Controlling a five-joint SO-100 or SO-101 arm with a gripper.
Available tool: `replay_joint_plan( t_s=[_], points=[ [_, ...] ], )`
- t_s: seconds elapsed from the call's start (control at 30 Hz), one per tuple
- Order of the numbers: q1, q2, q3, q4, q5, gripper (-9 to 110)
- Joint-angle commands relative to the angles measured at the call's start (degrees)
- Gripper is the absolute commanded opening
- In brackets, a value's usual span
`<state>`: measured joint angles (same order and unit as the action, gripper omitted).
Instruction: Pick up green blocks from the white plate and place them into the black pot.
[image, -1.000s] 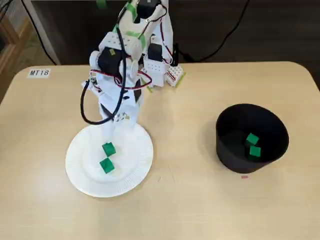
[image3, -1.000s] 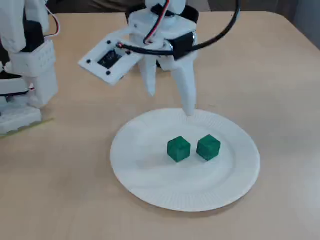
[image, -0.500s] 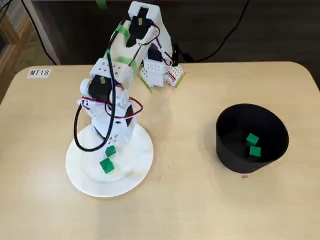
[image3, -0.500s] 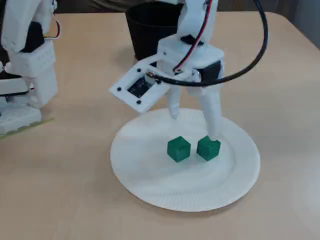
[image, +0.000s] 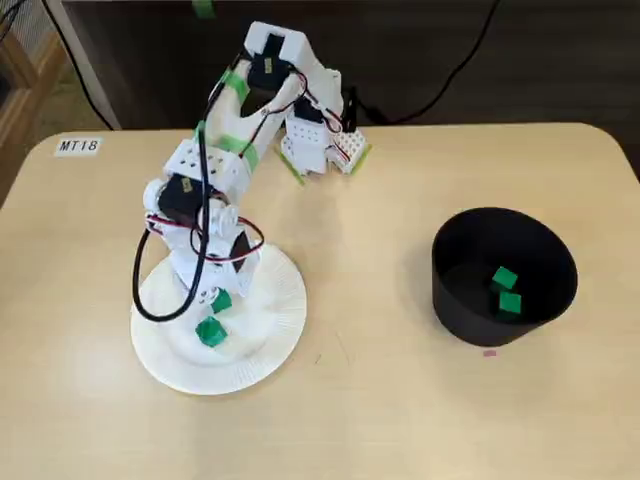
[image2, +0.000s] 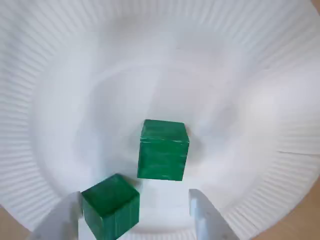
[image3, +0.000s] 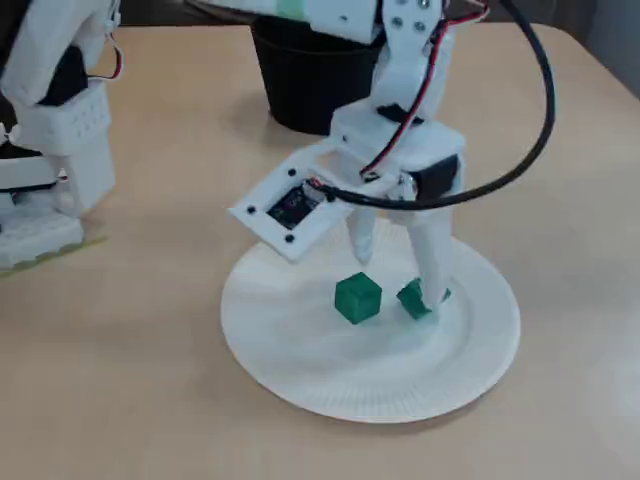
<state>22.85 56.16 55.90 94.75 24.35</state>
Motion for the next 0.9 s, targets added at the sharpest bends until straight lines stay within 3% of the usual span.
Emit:
replay_joint_plan(
  t_s=[0.0,0.53,0.87],
  points=[
    [-0.35,-0.62,-3.87,0.35,-0.09,28],
    [-1.41,-7.38,-14.24,0.35,-1.67,19],
    [-0.79,-10.46,-18.37,0.35,-2.29,-2]
  ],
)
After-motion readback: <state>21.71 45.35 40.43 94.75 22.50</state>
